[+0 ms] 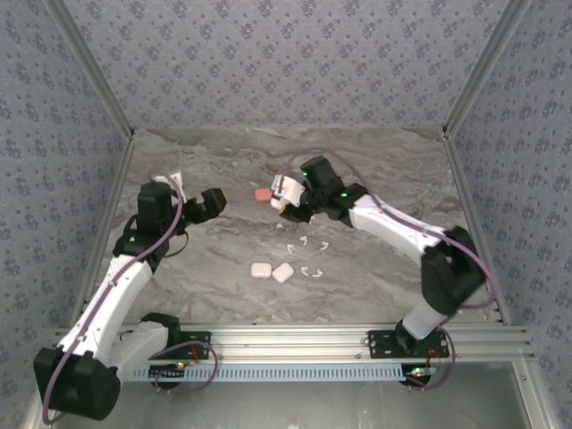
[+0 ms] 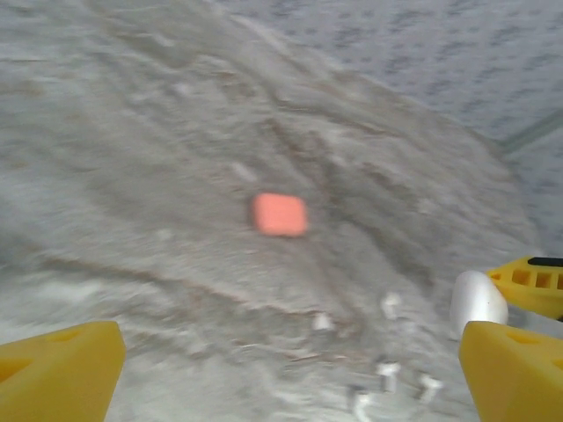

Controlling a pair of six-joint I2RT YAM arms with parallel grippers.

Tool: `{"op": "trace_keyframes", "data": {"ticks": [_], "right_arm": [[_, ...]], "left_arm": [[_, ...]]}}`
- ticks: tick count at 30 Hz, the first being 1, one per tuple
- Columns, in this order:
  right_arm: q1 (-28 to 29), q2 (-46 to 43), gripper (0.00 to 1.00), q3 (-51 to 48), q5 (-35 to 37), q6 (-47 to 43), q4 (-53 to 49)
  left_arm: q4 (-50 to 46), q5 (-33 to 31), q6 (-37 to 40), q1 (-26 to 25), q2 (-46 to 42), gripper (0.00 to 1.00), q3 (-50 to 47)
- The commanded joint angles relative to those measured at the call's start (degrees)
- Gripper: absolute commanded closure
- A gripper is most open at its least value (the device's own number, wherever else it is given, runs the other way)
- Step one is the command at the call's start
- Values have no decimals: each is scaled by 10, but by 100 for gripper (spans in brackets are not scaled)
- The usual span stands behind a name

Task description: Insert wireless bluetooth earbuds into charging case

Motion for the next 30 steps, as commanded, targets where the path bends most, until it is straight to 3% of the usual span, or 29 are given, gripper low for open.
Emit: {"op": "trace_keyframes", "data": {"ticks": [1,4,9,23,30], "right_arm": [[-4,-61,68,-38,12,-21,25],[-5,-108,68,-47,22,-48,15],[-4,-155,69,-45,35,-75,1],[-5,-177,69,-24,44,-86,-11],[-16,-180,69,-20,32,-72,-11]], "left_arm": [[100,167,-32,1,44,3,40],[163,251,-53,-12,90,3,65],[176,308,-30,-66,153,3,119],[191,330,-35,-155,272,11,205],[186,349,-26,-169,291,27,215]]}}
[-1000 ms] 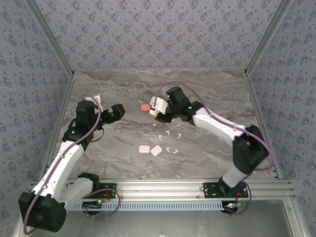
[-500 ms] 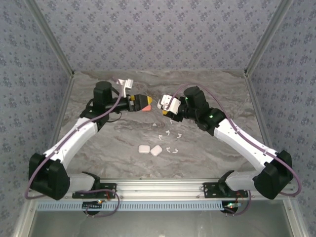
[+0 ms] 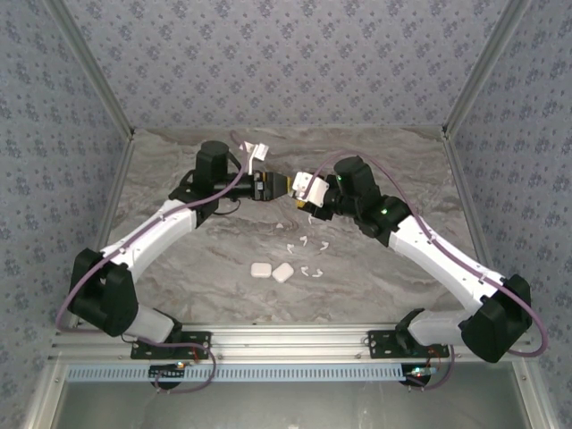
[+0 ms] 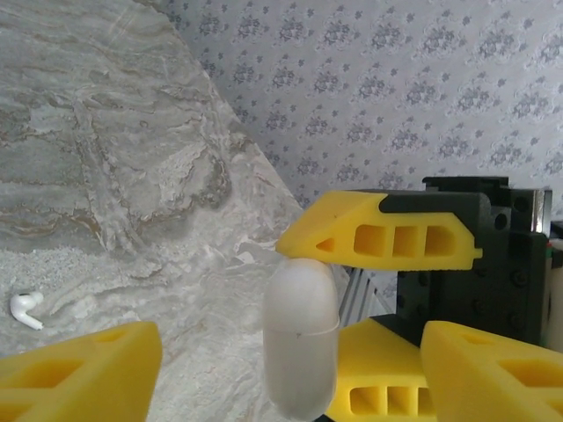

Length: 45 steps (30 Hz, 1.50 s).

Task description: Insert wireless bluetooth earbuds into charging case

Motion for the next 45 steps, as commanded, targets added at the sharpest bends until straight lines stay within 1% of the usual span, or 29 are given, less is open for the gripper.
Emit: {"op": "trace_keyframes", "data": {"ticks": [1,3,8,16,24,29,31,33,37,39,41,42,45], "right_arm": [[-9,-12,69,23,-6,9,-6],[-12,-13,69,25,-7,11,-7],[-14,-12,69,25,-9,13,-9],[-14,-8,69,25,-17,14,-10],[-15,-1,69,25,-30,19,-7],[-15,2,67,28,-33,26,-5],[-17,2,63,29,-37,31,-5],[-25,1,56,32,-47,44,-13],[-53,-11,41,36,-94,85,-35],[-73,-25,30,32,-133,107,-45],[-95,-39,20,24,-182,132,-52],[-111,-46,17,19,-216,150,-52],[-158,-64,13,0,-308,215,-29]], "left_arm": [[10,31,14,-11,12,29,30],[7,37,18,-16,19,33,32],[9,44,19,-20,28,39,36],[1,51,28,-23,40,57,44],[5,48,28,-28,40,58,47],[3,48,31,-29,40,66,48],[2,46,33,-29,38,69,47],[2,42,39,-29,35,74,47],[16,23,59,-29,19,80,35],[33,7,80,-30,5,83,22],[57,-10,110,-31,-11,84,3],[75,-26,129,-33,-21,84,-11],[134,-59,178,-40,-47,82,-50]]}}
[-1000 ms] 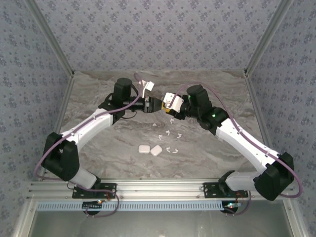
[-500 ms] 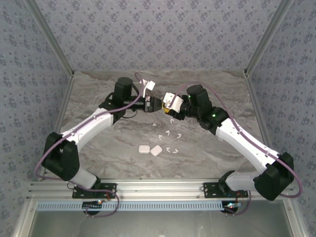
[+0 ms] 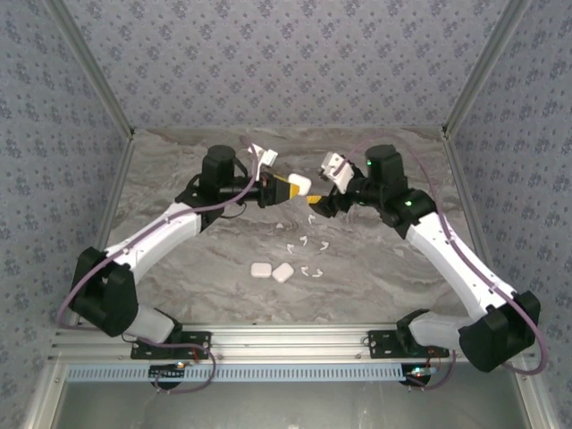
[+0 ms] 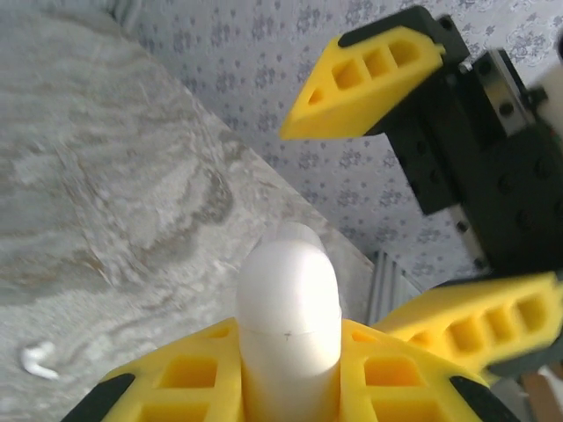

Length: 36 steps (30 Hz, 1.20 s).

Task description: Insert wireless bluetooth earbuds into charging case

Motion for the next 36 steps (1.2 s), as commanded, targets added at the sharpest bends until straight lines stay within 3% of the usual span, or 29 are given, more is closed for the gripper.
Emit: {"op": "trace_keyframes", "data": {"ticks": [1,4,10,21,36], "right_arm": [[-41,-30,13,-17,-138,100,20],[-57,-42,13,-34,-178,165,69],[-50,-45,15,-46,-160,234,128],[-32,-25,22,-37,-119,216,131],[-51,6,30,1,-102,215,104]], "left_arm": [[98,-42,86,-13,-43,81,-30],[140,-50,128,-22,-59,83,-51],[155,-51,175,-41,-71,90,-58],[151,-37,177,-45,-68,91,-47],[134,-29,189,-45,-72,92,-47]]}}
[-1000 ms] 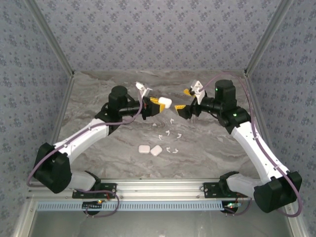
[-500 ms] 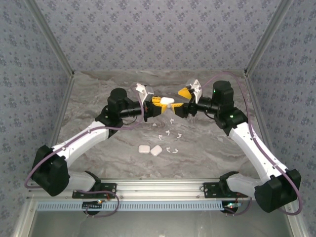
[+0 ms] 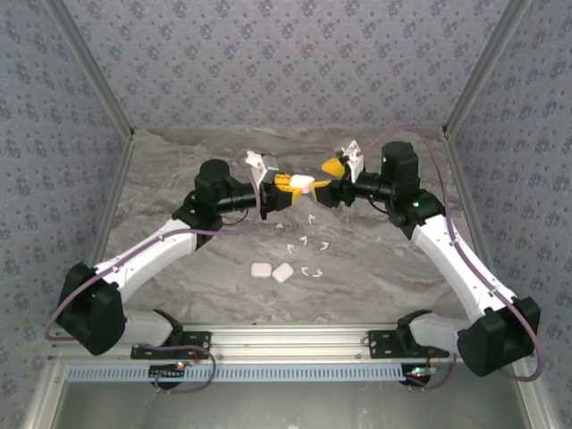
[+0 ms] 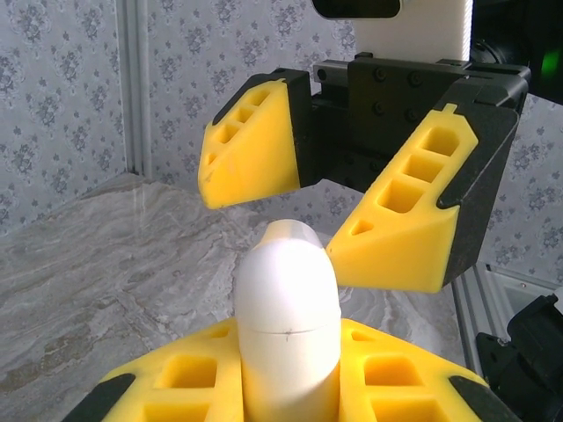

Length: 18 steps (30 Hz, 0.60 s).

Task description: Insert wireless bluetooth earbuds into charging case

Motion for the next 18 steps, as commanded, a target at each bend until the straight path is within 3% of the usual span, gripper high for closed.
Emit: {"op": "trace_keyframes", "data": {"ticks": [1,12,18], "right_arm": [[-13,10,29,28,15,7,1],[-25,15,30,48,-14,13,-3],[-39,-35,30,19,15,31,-37]], "left_arm": [[7,29,17,-4,-15,92,15],[3,13,19,-4,-17,92,9],[-6,-42,26,-5,-39,95,-18]]}}
